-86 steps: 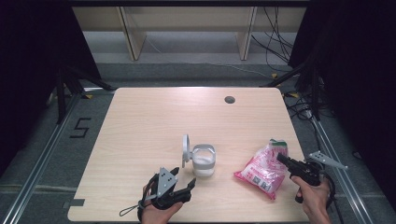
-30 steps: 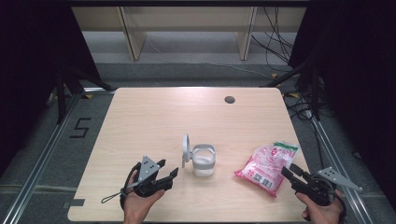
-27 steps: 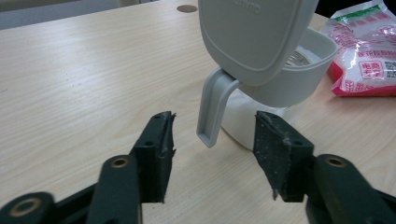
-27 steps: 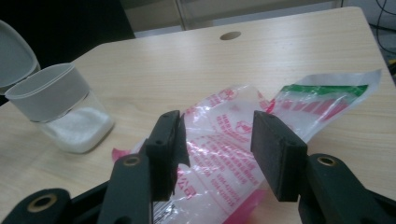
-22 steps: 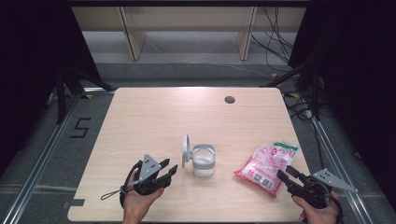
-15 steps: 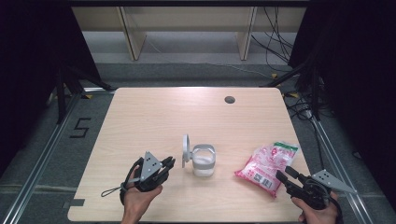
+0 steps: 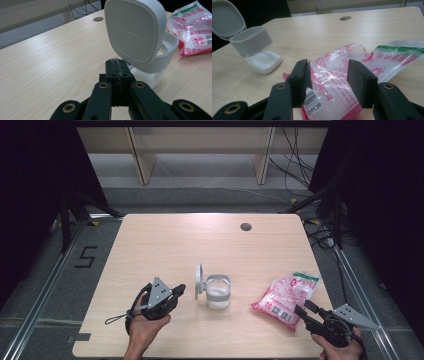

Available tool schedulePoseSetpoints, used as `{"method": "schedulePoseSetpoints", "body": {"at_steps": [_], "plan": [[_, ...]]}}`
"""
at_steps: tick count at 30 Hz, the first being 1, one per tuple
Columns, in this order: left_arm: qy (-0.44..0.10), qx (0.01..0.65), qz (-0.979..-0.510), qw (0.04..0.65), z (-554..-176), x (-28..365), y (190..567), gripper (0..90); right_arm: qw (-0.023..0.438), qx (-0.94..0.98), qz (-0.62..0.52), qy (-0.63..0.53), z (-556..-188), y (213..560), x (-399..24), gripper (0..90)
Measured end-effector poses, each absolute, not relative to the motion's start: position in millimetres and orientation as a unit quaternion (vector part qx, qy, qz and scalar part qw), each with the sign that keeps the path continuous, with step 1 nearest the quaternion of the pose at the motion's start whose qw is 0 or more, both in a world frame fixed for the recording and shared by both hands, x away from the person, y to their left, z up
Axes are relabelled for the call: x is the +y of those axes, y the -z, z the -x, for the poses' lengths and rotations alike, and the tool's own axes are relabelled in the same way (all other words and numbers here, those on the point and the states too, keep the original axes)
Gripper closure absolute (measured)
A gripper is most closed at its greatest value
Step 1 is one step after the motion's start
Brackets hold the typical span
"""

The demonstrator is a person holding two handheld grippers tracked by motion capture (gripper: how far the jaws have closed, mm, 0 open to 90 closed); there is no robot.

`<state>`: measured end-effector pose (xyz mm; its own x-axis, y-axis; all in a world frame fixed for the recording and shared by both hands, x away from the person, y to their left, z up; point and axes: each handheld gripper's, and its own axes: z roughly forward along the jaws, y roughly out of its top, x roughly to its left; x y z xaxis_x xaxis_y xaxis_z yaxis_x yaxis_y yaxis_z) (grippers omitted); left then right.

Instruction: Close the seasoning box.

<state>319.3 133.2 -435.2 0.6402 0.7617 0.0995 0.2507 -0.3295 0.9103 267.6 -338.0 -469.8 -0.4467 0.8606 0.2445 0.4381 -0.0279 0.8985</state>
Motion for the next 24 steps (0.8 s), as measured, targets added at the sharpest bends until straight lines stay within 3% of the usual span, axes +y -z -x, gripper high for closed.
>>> {"method": "schedulePoseSetpoints", "body": {"at_steps": [3, 10, 15, 24], "plan": [[-0.268, 0.327, -0.771, 0.477, -321.1, 132.2, 434.5, 89.3, 0.212, 0.673, -0.481, -0.521, -268.2, 469.9, -337.2, 52.0], [-0.262, 0.324, -0.769, 0.484, -324.6, 133.1, 433.0, 89.3, 0.178, 0.682, -0.47, -0.532, -263.5, 467.8, -334.5, 51.9], [-0.272, 0.326, -0.772, 0.472, -325.9, 131.4, 429.6, 89.3, 0.212, 0.676, -0.47, -0.526, -263.1, 469.3, -329.8, 50.3], [-0.27, 0.313, -0.777, 0.475, -330.5, 123.8, 421.4, 89.3, 0.196, 0.679, -0.472, -0.527, -257.6, 468.5, -324.6, 49.3]]}}
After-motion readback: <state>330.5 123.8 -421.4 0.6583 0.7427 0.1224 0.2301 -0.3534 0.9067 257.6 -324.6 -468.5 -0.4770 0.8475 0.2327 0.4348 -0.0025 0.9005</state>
